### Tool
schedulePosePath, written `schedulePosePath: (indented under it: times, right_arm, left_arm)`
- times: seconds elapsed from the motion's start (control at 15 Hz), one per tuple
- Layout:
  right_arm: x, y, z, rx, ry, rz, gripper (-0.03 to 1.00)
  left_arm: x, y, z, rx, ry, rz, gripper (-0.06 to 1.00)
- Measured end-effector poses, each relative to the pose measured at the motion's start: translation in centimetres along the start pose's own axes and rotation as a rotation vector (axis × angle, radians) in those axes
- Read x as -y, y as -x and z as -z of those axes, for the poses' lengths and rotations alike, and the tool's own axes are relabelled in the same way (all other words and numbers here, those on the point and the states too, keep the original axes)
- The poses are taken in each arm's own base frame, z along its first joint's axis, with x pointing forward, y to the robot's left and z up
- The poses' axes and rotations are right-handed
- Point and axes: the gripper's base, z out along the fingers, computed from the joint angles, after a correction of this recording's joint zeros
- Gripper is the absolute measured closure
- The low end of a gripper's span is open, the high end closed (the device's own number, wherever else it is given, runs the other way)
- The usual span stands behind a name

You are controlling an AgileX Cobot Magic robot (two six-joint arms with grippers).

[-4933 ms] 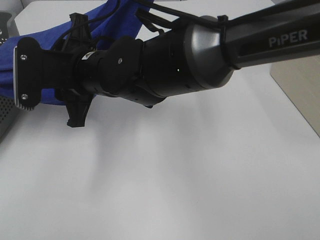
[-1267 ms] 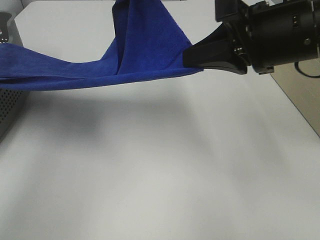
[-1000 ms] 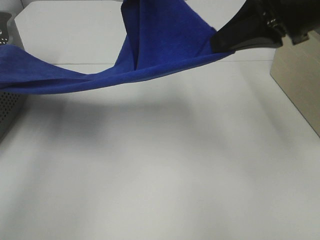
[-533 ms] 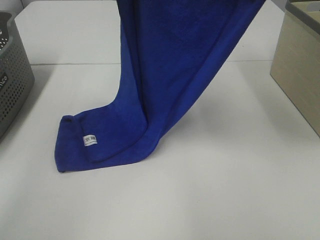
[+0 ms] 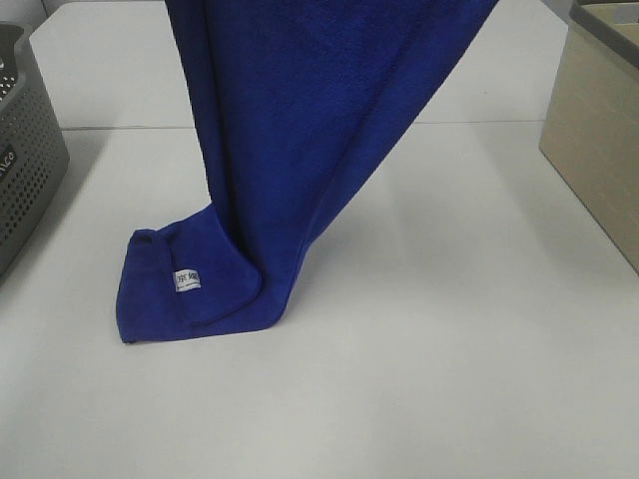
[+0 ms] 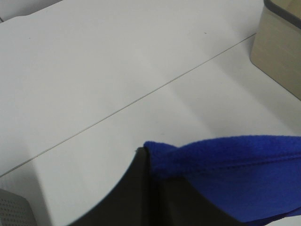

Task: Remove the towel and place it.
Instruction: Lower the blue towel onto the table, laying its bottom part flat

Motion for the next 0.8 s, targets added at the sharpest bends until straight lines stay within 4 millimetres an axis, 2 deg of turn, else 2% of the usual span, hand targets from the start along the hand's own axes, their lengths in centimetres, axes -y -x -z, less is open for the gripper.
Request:
schedulePosePath:
  times: [0.13,0.2,0.33,0.4,0.53,0.67,0.8]
  right_arm:
    - [1.2,0.6,-0.5,0.037,-0.114,0.041,0.95]
    - [2.5,1.5,-0.2,0.052,-0.258,0.073,0.95]
    - [2.4,2.0,1.0,0.057,-0.3,0.087,0.95]
    - [1.9,2.4,2.2,0.069,-0.305,0.097,0.95]
    - [0.6,3.5,5.1,0.157,-0.312,0.125,0.95]
    - [-1.1,3.6,7.5,0.244,-0.266,0.143,0.95]
    - [-2.8,2.9,9.5,0.31,-0.203,0.157,0.95]
  left_arm:
    - [-0.1,-0.3,-1.8,-0.035,0.037,0.03,0.94]
    - [0.1,-0.7,-3.8,-0.07,0.021,0.05,0.94]
    - [0.3,-0.6,-3.6,-0.066,-0.01,0.064,0.94]
    - [0.4,-0.4,-2.7,-0.045,-0.026,0.071,0.94]
    - [0.3,0.2,0.3,0.022,-0.043,0.083,0.94]
    - [0.2,0.6,4.2,0.097,-0.061,0.092,0.94]
    - [0.1,0.7,8.7,0.182,-0.088,0.103,0.94]
